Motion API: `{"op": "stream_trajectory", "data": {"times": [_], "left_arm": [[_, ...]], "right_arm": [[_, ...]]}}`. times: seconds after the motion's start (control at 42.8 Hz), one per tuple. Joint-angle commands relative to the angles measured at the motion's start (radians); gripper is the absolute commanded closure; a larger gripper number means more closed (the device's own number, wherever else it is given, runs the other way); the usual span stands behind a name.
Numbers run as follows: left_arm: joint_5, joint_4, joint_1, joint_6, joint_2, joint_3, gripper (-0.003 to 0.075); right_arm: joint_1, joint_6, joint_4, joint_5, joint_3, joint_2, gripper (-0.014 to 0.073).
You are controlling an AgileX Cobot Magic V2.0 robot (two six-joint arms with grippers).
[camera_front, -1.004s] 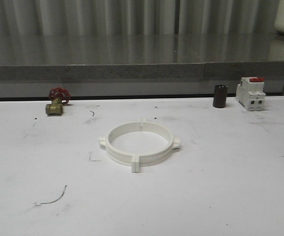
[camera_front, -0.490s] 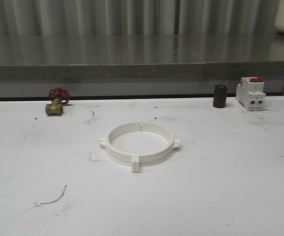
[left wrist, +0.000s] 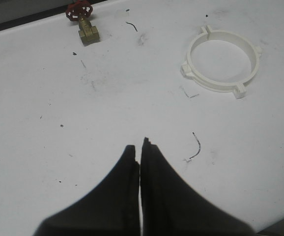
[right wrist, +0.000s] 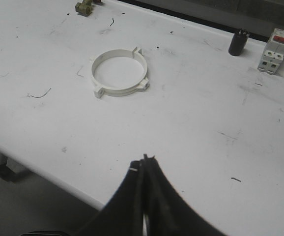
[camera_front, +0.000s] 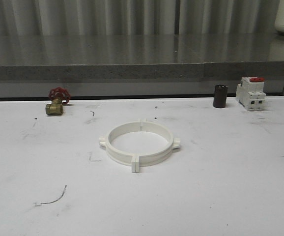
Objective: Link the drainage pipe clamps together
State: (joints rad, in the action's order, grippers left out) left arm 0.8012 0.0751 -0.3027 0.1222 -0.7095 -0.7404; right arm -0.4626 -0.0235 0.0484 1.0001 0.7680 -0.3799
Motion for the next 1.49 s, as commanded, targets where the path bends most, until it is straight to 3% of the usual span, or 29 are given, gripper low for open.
{"op": "stream_trajectory", "data": {"times": [0.0, 0.467, 0.607, 0.888, 1.215, 1.471], "left_arm": [[-0.072, 0.014, 0.0, -0.002, 0.004, -0.026, 0.0741], [-0.083, 0.013, -0.01, -0.002, 0.037, -0.009, 0.0741], [-0.188, 0.005, 0.028, -0.002, 0.137, 0.092, 0.0741], [-0.522, 0.005, 0.205, -0.002, 0.432, 0.437, 0.0741], [-0.77, 0.014, 0.308, -0.002, 0.71, 0.736, 0.0741], [-0.78, 0.026, 0.353, -0.002, 0.727, 0.767, 0.0741]], "right_arm": [[0.007, 0.012, -0.01, -0.066, 0.022, -0.007, 0.0661], [0.007, 0.012, -0.01, -0.064, 0.022, -0.007, 0.0661], [0.007, 0.012, -0.01, -0.064, 0.022, -0.007, 0.0661], [0.007, 0.012, -0.01, -0.064, 0.022, -0.007, 0.0661], [0.007, 0.012, -0.01, -0.064, 0.022, -0.007, 0.0661], [0.007, 0.012, -0.01, -0.063, 0.022, -0.008, 0.0661]]}}
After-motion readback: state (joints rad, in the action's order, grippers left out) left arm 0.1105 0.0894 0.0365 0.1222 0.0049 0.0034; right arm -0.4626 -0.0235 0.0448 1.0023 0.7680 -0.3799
